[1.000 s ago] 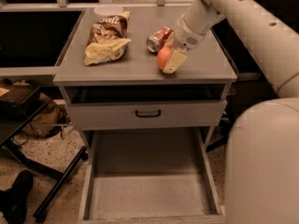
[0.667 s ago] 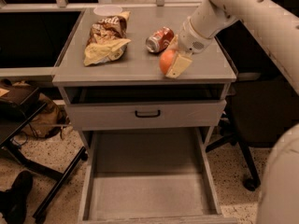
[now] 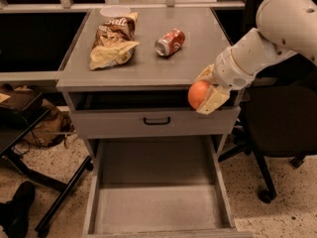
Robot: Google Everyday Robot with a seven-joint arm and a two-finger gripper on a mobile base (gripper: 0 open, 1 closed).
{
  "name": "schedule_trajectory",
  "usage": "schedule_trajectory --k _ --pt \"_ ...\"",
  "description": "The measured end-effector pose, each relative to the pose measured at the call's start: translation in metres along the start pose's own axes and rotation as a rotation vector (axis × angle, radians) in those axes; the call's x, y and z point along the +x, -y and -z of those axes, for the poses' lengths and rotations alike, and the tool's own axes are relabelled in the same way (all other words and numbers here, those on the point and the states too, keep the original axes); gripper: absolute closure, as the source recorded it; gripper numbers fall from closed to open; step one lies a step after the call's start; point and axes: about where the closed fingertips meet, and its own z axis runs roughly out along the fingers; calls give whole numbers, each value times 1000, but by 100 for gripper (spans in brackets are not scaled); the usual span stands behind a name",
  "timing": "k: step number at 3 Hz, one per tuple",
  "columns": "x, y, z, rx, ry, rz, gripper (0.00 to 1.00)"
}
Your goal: Place orange into middle drawer
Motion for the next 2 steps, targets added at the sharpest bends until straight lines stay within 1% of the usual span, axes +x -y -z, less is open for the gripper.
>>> schedule_trajectory --k 1,2 --pt "0 -1 -2 -4 -1 -1 100" --pt "8 -25 -15 -1 16 -46 100"
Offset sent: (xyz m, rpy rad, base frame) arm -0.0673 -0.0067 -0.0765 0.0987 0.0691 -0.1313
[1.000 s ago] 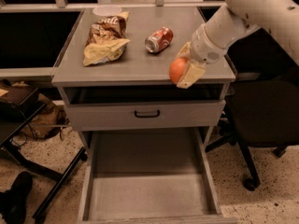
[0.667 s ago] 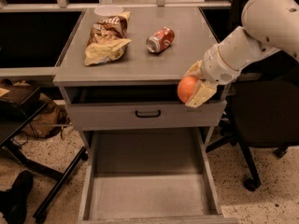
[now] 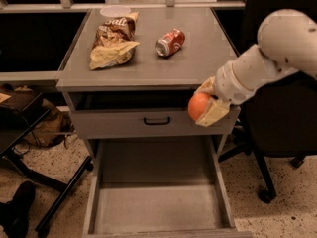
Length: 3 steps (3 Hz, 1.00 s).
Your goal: Place orange into middle drawer
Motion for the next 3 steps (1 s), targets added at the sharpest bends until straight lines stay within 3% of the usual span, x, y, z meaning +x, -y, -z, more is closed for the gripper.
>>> schedule_trajectory --k 1,2,3 --pt "22 -41 -36 13 15 -22 100" --pt "47 -79 -87 -10 44 -40 100" --pt "47 -79 -87 -10 44 -40 100"
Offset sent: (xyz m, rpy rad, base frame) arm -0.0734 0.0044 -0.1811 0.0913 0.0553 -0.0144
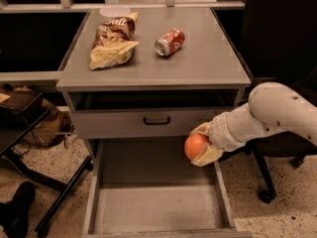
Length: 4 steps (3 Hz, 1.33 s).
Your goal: Place orange into middle drawer
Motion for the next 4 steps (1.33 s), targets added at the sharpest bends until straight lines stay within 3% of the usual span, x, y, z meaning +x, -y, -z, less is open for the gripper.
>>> schedule_trajectory --k 1,3,4 --pt "9 -8 -32 -11 25 -4 100" --pt "34 -58 -154 -105 87 2 100" --pt "34 -58 -154 -105 87 2 100"
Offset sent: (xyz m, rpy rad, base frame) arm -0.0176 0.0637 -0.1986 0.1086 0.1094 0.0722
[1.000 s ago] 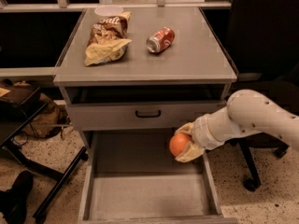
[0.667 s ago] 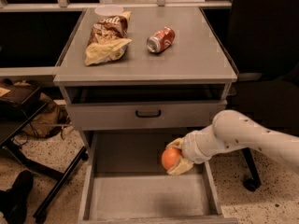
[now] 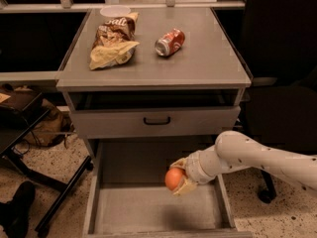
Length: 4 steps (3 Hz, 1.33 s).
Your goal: Place orange into middle drawer
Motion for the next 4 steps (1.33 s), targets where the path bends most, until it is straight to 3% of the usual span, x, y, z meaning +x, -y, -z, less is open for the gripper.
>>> schedule_trajectory --k 1,2,3,4 --pt "15 -1 -25 30 -4 3 100" --pt "48 -9 -83 43 -68 13 100" --pt "82 8 -160 81 -123 -39 100" --pt "82 8 -160 81 -123 -39 100"
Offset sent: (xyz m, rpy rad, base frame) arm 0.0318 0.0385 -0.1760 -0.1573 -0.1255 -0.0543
